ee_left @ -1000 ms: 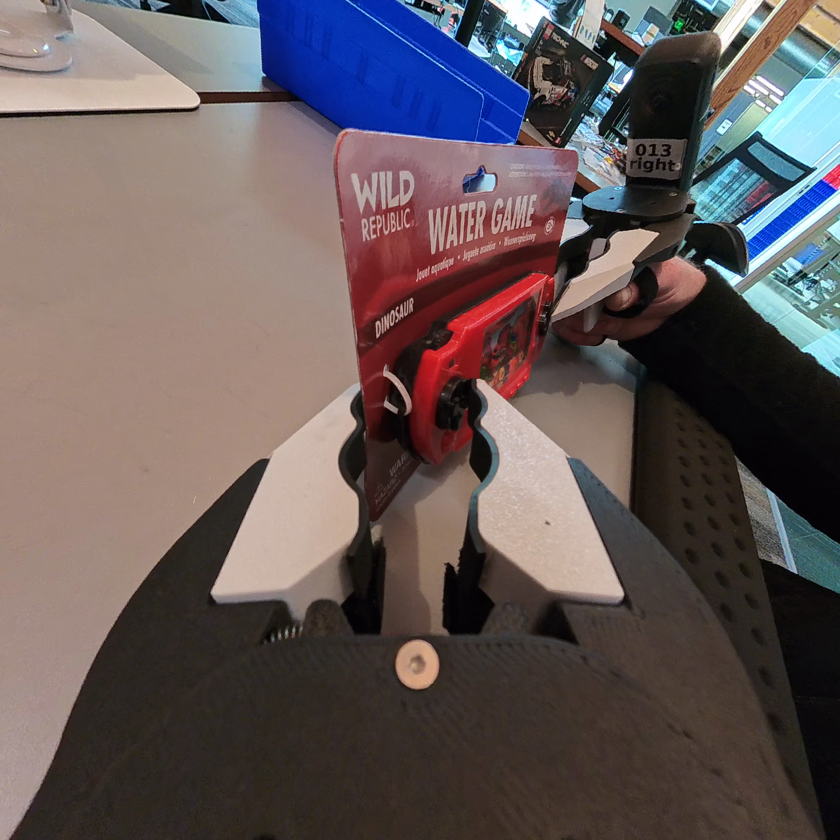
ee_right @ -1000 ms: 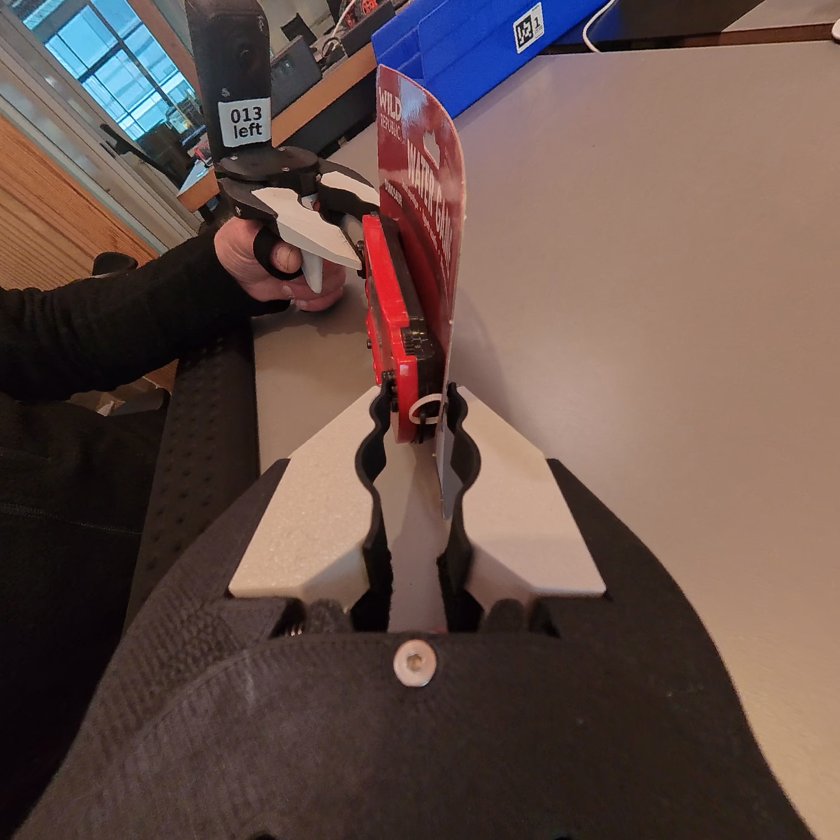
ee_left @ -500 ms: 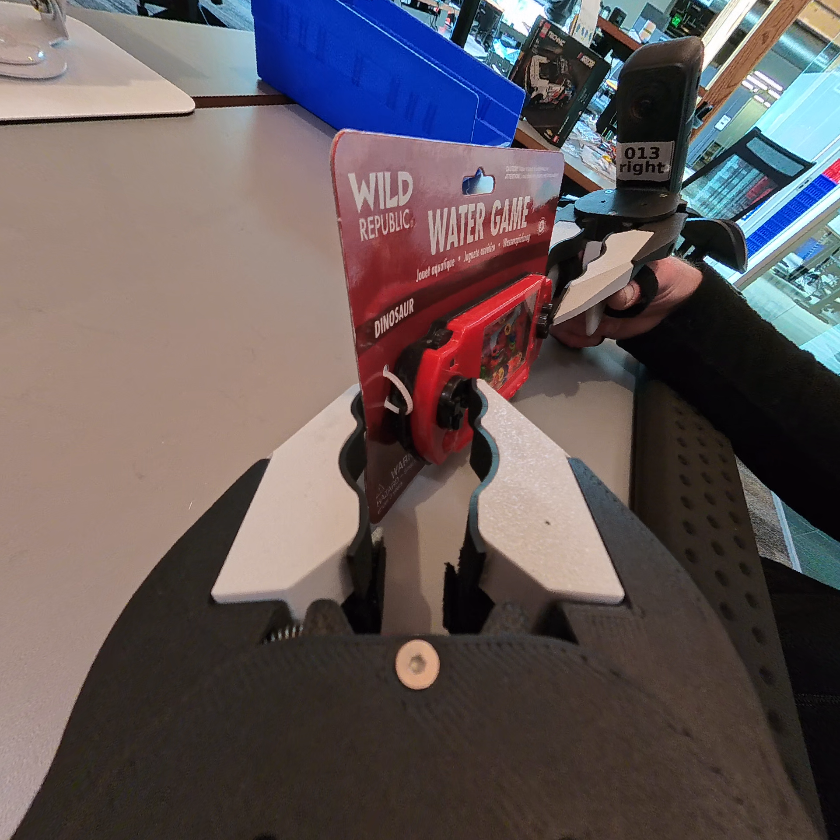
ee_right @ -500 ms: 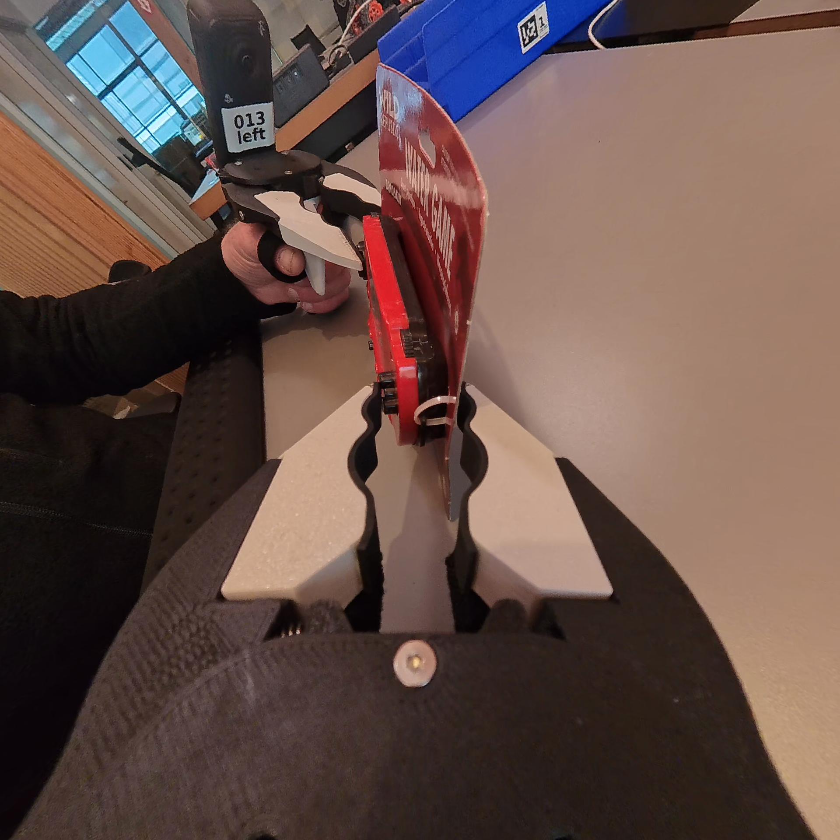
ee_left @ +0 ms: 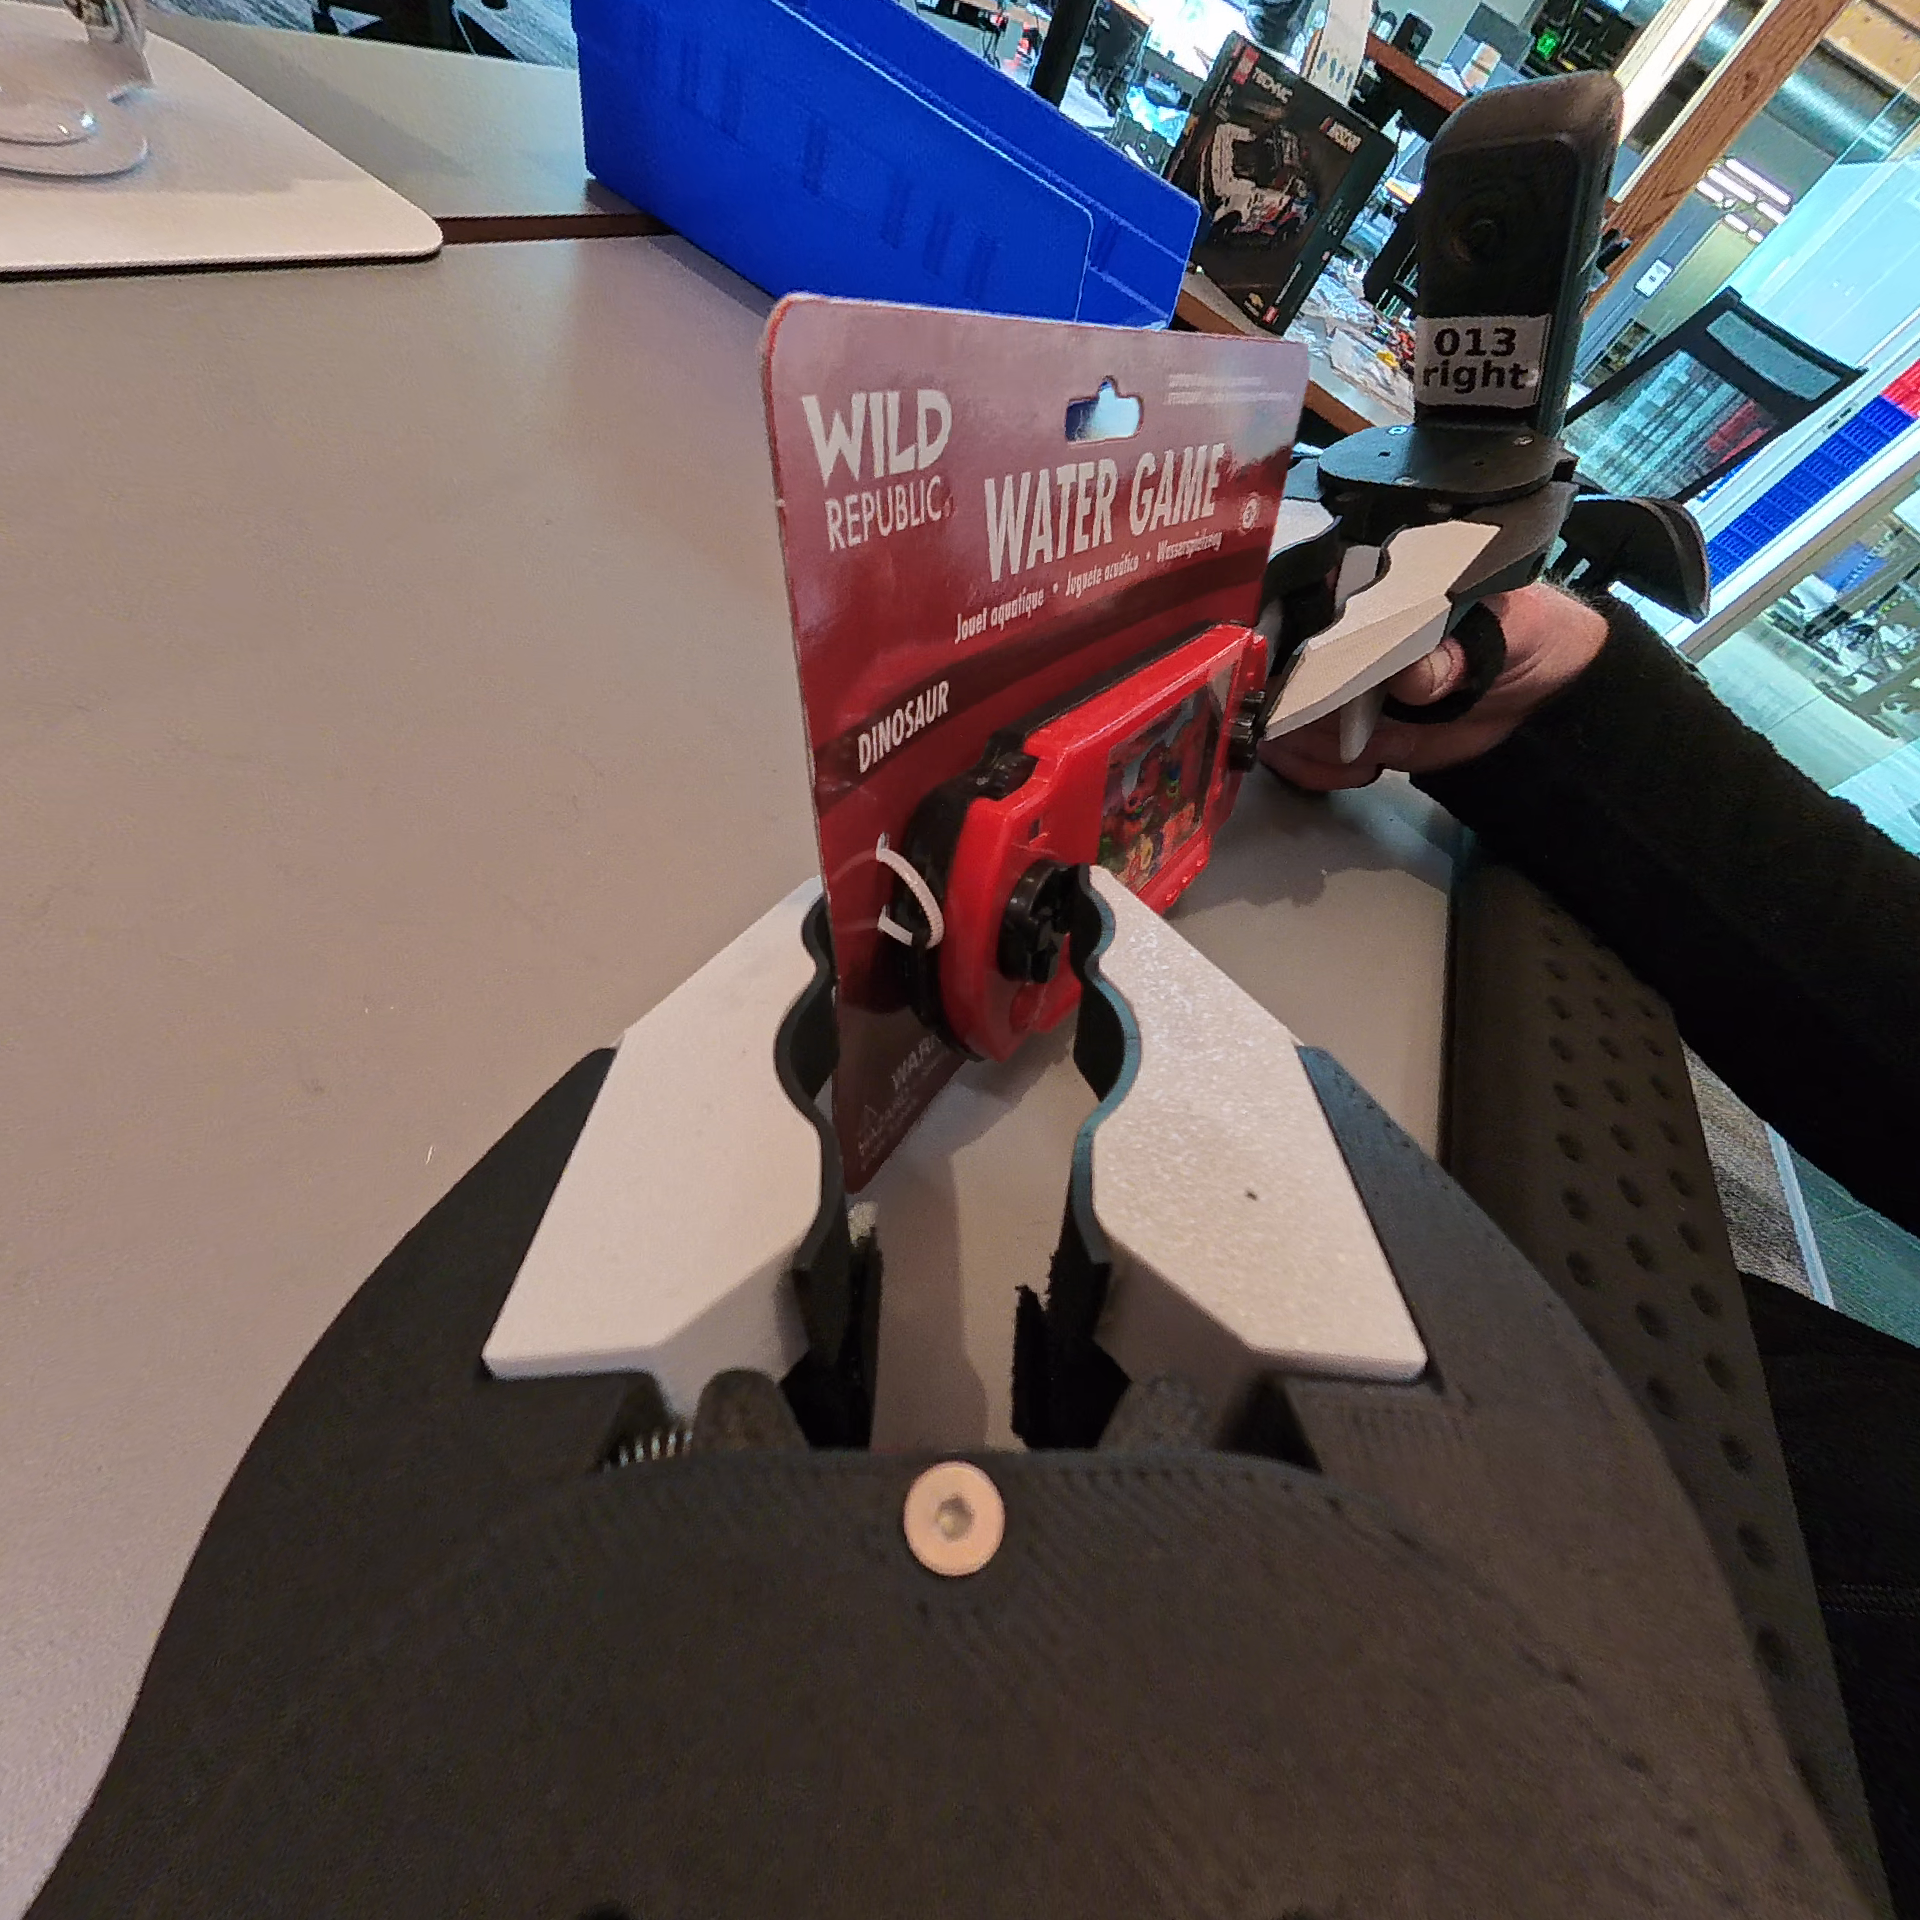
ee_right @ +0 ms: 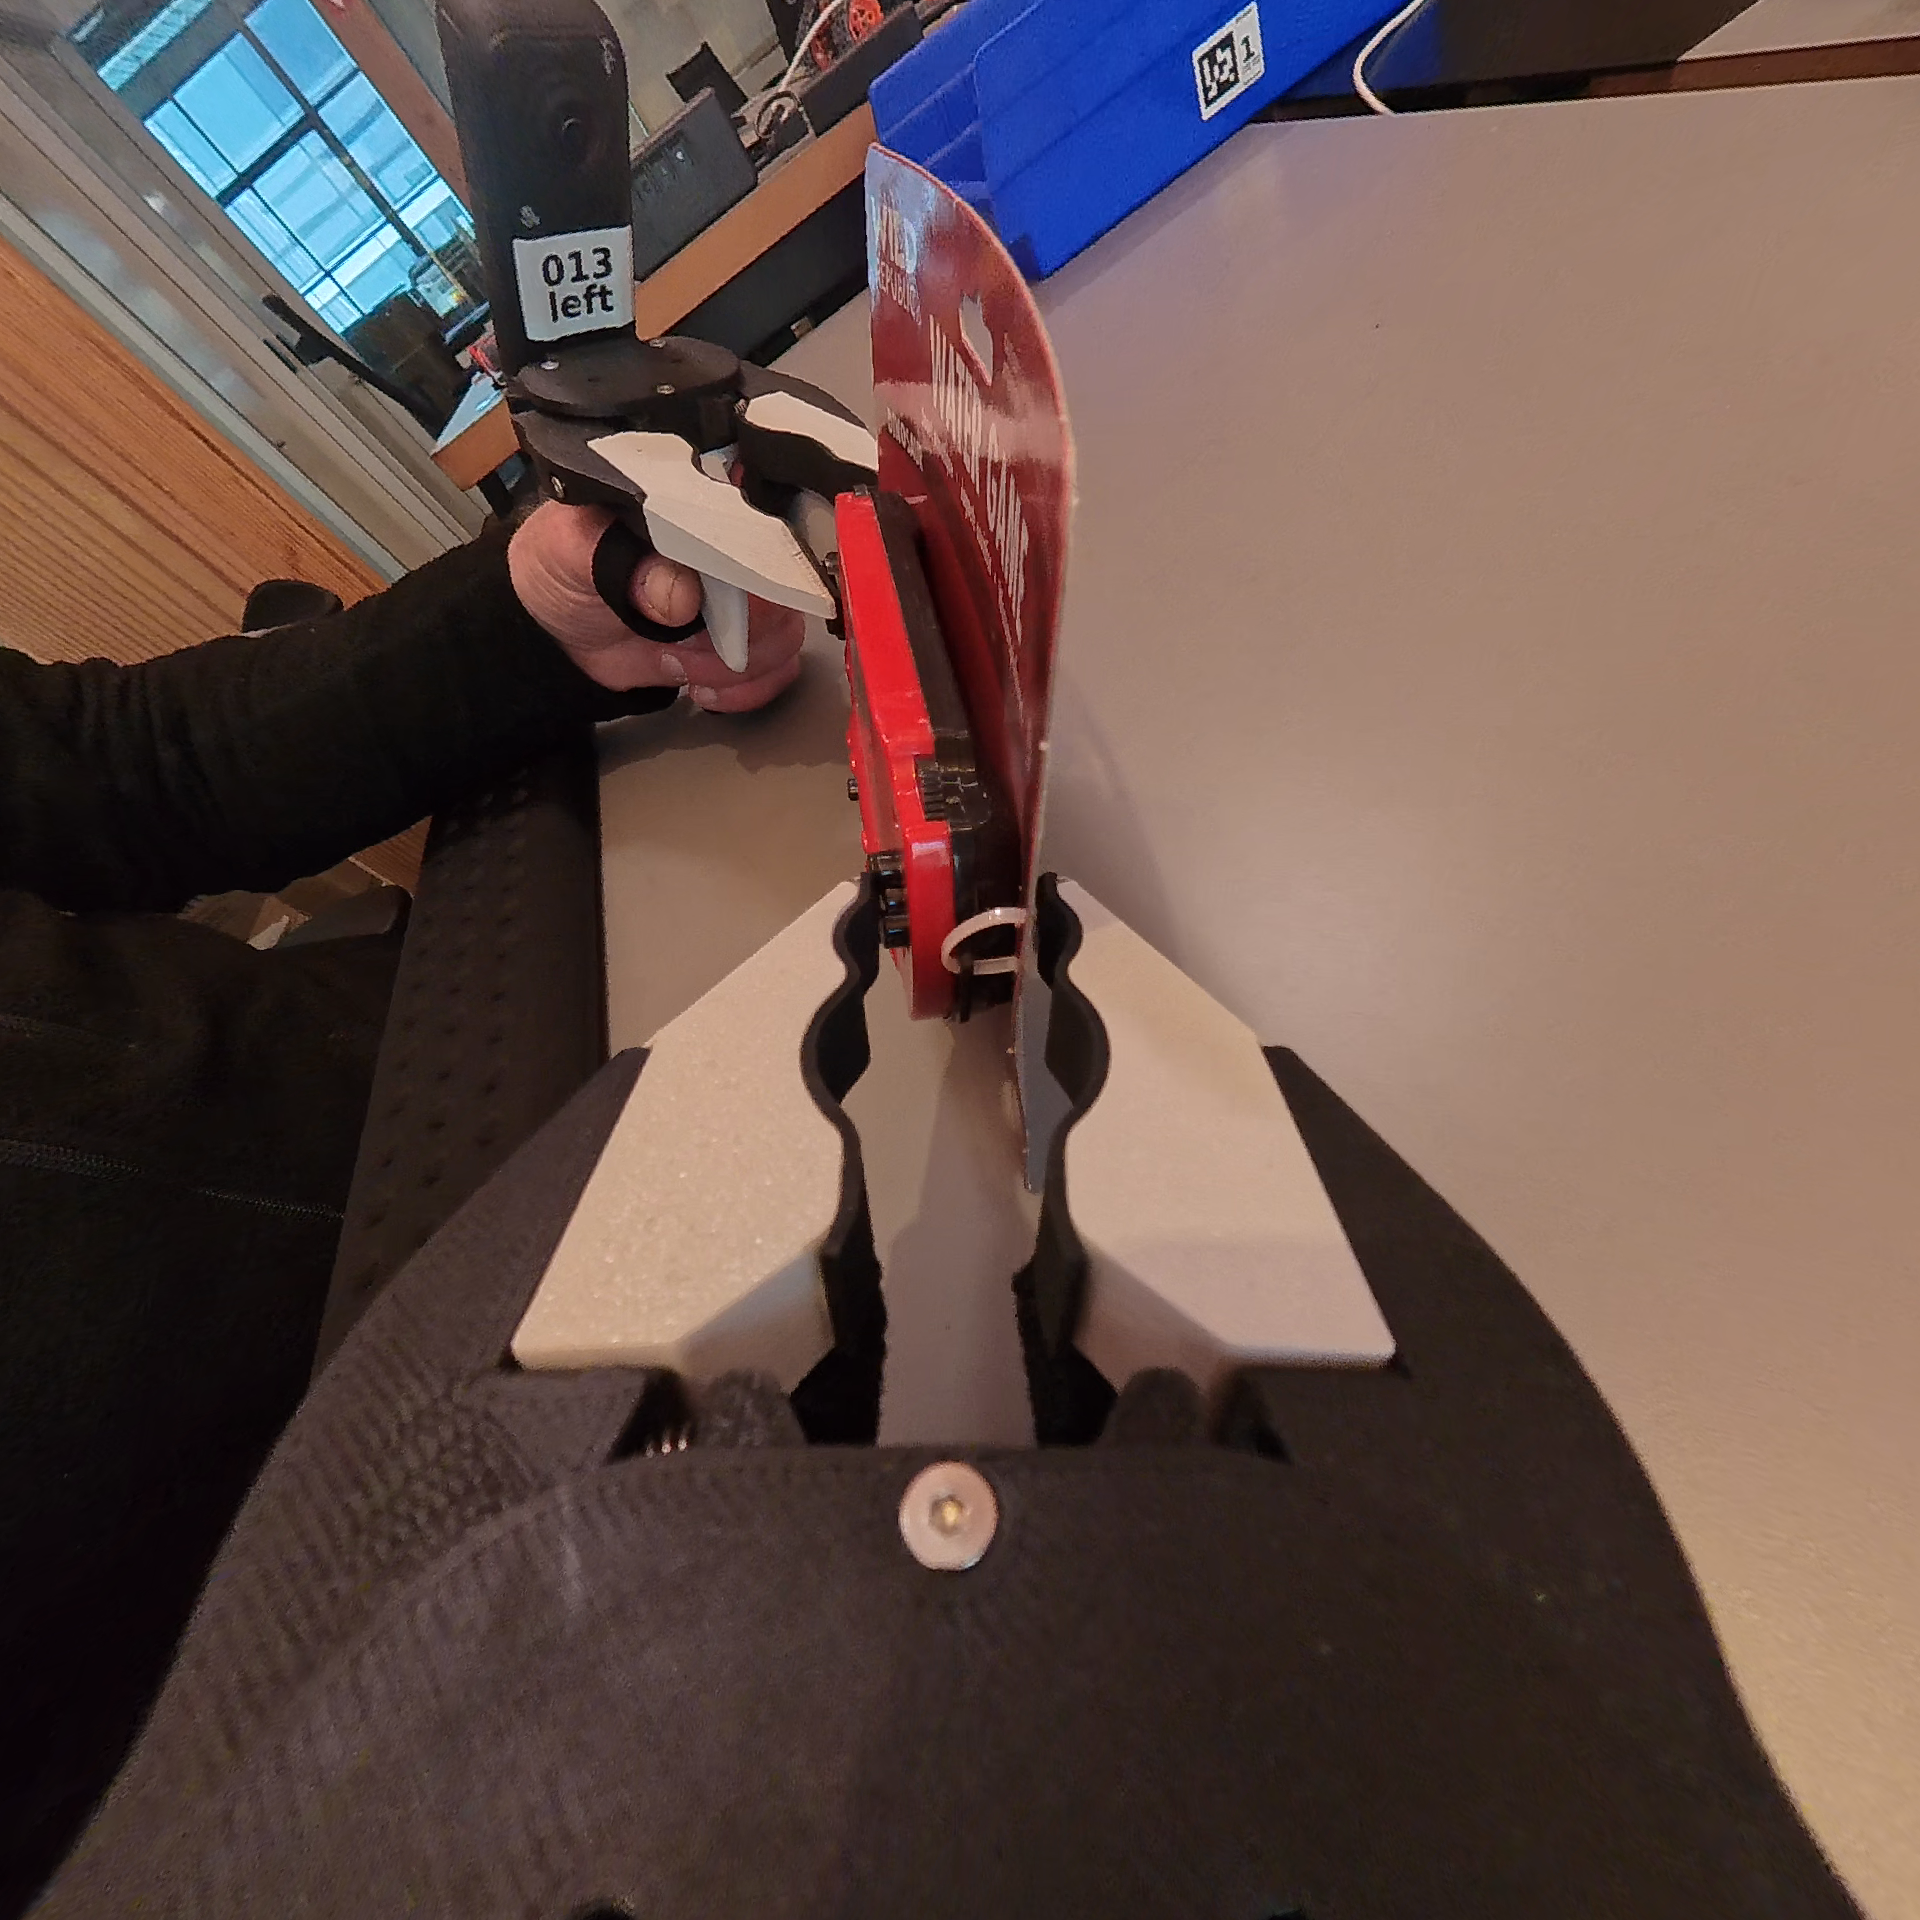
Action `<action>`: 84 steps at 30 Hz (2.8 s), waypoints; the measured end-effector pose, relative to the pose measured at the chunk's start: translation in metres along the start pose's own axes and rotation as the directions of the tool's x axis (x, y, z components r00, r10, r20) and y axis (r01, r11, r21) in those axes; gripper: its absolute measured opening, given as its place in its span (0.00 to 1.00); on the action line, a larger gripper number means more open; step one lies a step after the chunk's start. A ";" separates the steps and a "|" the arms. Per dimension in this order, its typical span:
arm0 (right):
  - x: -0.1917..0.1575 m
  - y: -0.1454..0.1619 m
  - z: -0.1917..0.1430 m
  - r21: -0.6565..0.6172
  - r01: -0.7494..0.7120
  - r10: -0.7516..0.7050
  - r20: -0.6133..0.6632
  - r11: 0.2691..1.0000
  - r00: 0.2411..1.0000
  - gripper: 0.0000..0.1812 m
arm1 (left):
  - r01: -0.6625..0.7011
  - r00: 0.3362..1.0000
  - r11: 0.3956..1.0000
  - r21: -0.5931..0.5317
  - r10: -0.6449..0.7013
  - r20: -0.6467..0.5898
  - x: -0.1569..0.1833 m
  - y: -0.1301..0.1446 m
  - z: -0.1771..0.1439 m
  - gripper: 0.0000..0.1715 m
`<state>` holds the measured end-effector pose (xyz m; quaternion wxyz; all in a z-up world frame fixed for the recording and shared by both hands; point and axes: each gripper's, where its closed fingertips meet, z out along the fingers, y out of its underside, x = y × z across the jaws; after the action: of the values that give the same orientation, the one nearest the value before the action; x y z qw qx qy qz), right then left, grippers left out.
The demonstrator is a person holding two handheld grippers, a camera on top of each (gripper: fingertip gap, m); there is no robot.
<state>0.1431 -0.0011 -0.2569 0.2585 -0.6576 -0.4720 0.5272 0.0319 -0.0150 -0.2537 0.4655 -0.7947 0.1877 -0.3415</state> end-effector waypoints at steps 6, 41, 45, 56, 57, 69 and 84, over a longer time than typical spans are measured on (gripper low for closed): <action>-0.003 0.001 0.001 -0.020 0.014 -0.014 0.004 1.000 1.000 0.12 | -0.001 1.000 1.000 0.002 0.001 0.003 0.000 0.000 0.000 0.24; -0.008 -0.007 -0.002 0.037 -0.001 0.000 0.027 0.999 1.000 0.20 | -0.022 1.000 1.000 0.005 0.022 0.000 0.008 -0.001 0.003 0.24; -0.009 0.000 0.001 -0.003 0.009 -0.009 0.027 1.000 1.000 0.20 | -0.021 1.000 1.000 0.005 0.021 0.000 0.009 0.000 0.002 0.24; -0.008 0.001 0.000 -0.022 0.013 -0.013 0.018 1.000 1.000 0.13 | -0.034 0.999 0.999 0.010 0.034 0.001 0.012 -0.001 0.003 0.24; -0.008 0.001 0.000 -0.022 0.013 -0.013 0.020 1.000 1.000 0.13 | -0.034 0.999 0.999 0.011 0.034 0.001 0.012 -0.001 0.003 0.24; -0.008 0.002 0.000 -0.011 0.006 -0.006 0.016 1.000 1.000 0.21 | -0.033 0.999 0.999 0.015 0.033 0.002 0.014 -0.001 0.003 0.24; -0.008 0.009 -0.003 -0.069 0.061 -0.061 0.005 0.996 0.998 0.13 | -0.009 1.000 1.000 0.015 0.009 -0.002 0.012 0.000 0.005 0.24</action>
<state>0.1492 -0.0115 -0.2600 0.2510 -0.6505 -0.5102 0.5035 0.0436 -0.0193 -0.2508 0.4727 -0.7901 0.1892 -0.3414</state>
